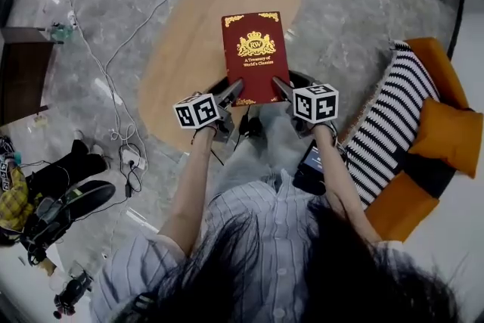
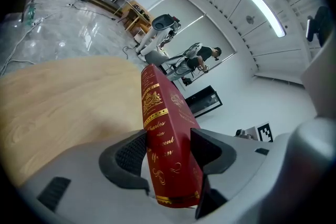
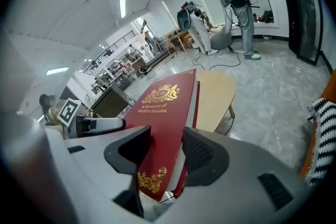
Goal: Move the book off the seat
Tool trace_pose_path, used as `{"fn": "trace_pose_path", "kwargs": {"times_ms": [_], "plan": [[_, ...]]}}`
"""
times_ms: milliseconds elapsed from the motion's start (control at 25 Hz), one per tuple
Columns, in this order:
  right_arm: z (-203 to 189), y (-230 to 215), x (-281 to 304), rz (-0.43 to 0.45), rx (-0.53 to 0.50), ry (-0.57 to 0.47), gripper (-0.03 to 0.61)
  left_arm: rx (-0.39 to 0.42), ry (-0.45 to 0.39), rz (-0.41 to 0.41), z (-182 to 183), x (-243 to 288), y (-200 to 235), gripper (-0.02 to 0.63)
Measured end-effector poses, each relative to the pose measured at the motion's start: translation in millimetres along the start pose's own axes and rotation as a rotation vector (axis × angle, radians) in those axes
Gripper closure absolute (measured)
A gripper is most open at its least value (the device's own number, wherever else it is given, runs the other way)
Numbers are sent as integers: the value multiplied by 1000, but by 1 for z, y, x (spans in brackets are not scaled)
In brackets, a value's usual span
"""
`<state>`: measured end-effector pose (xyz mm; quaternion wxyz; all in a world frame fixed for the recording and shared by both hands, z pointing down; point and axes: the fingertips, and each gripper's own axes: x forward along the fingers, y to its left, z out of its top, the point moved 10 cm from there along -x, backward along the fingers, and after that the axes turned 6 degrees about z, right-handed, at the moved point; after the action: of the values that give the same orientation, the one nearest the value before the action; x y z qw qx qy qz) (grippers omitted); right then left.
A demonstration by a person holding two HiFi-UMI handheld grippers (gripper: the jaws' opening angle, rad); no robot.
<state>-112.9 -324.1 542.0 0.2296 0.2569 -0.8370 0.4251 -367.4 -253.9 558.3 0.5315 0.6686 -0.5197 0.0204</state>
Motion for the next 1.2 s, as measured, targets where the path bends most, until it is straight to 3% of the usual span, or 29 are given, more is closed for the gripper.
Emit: {"fn": "trace_pose_path", "kwargs": {"times_ms": [480,800,1200], "plan": [[16,-53,35,11,-5,28,383,21,24,8,13,57,21,342],[10,-121,103,19,9,115,388,26,124,66,14,131,75,344],[-12,-162,150,1,48,166,393,24,201,130,2,174,116,350]]}}
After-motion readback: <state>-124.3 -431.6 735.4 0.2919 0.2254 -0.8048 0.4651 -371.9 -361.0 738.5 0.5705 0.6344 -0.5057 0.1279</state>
